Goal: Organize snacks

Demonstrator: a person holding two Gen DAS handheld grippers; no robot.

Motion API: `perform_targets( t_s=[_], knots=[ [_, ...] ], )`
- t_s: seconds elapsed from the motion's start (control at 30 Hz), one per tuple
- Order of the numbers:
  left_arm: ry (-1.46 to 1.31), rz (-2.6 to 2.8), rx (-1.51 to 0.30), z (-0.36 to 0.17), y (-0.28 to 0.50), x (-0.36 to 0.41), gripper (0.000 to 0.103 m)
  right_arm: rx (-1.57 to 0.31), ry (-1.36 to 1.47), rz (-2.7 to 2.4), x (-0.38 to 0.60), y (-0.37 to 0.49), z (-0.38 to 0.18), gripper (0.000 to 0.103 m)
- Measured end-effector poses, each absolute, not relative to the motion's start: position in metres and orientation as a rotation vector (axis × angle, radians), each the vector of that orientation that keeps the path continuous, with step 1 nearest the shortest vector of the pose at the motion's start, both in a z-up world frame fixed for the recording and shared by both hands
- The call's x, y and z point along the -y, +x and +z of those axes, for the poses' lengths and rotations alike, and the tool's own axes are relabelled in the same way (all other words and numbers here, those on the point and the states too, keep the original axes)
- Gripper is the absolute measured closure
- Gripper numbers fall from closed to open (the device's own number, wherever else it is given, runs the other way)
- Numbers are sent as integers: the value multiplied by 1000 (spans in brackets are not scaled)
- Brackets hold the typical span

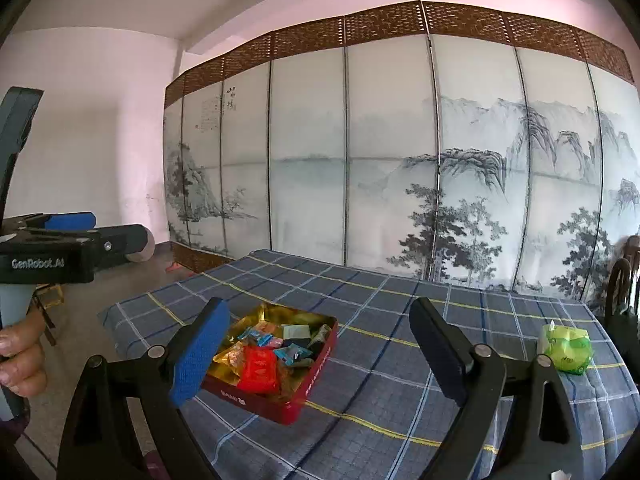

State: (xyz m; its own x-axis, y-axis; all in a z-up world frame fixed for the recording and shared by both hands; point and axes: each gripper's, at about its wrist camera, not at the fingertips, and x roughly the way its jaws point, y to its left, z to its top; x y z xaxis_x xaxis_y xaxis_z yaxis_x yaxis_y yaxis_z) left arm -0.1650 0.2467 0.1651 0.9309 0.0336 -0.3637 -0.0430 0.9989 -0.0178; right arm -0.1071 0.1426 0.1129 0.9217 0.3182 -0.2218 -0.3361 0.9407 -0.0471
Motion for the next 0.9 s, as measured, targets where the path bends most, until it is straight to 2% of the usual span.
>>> perform_targets(
  t_s=[0.43, 0.77, 0.9],
  knots=[
    [-4, 31, -438, 150, -153, -247, 0, -395, -66, 235, -104, -67, 74, 8],
    [21, 17, -583, 106, -115, -240, 0, -802, -66, -95, 54, 30, -23, 8],
    [-4, 16, -635, 95, -102, -243, 0, -921, 28, -159, 114, 55, -56, 8]
  ],
)
